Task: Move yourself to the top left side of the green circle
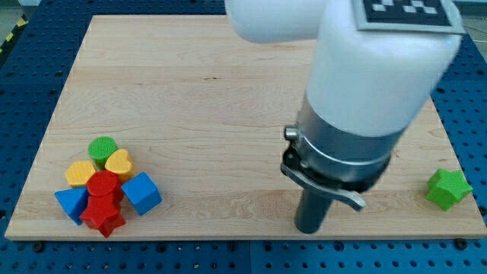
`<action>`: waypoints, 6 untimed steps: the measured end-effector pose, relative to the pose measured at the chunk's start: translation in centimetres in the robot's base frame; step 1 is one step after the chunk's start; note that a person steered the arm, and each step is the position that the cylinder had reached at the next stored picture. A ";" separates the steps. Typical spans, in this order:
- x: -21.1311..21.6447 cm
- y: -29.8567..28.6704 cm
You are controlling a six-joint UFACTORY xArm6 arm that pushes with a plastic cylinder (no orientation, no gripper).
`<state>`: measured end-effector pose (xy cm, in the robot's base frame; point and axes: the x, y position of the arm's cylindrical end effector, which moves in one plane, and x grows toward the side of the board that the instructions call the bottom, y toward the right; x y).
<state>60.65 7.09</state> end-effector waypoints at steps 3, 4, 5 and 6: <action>-19.6 -18.8; -17.3 -30.2; -12.5 -37.3; -11.4 -37.5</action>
